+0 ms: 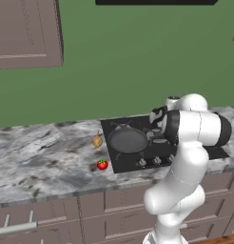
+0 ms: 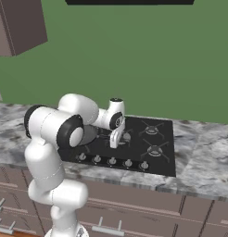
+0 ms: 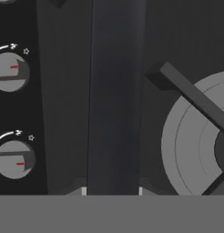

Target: Place the pan on the front left burner on the stove. Then place the tomato and the onion in the pan and turn on the front left burner.

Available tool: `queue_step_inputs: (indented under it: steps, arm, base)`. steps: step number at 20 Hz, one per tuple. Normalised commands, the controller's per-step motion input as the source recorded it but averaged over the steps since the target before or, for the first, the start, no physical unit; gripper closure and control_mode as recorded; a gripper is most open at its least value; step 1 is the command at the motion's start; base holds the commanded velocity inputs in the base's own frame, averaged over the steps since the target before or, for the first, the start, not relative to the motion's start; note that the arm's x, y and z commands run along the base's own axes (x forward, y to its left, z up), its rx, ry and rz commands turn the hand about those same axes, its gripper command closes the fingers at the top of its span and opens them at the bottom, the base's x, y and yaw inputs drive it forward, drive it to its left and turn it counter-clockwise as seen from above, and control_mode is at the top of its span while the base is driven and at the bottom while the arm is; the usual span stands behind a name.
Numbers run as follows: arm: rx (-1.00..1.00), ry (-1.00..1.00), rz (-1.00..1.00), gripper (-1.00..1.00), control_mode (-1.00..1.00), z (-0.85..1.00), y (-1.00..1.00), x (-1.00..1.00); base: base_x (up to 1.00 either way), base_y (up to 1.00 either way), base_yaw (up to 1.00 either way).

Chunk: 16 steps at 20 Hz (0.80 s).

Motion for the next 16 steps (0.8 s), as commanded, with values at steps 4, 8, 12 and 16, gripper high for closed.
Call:
queue_step_inputs:
  steps: [4,8,12,16]
  arm:
    - [0.0,0.0,0.0,1.0,-1.0,-0.17,0.0,0.08]
    - [0.0,0.01,0.0,1.0,-1.0,-0.17,0.0,0.18]
    - [0.0,0.0,0.0,1.0,-1.0,-0.17,-0.02,0.25]
    - [0.0,0.0,0.0,1.0,-1.0,-0.16,-0.04,0.23]
  base:
    - [0.0,0.0,0.0]
    - [0.0,0.0,0.0]
    - [0.0,0.0,0.0]
    - [0.0,0.0,0.0]
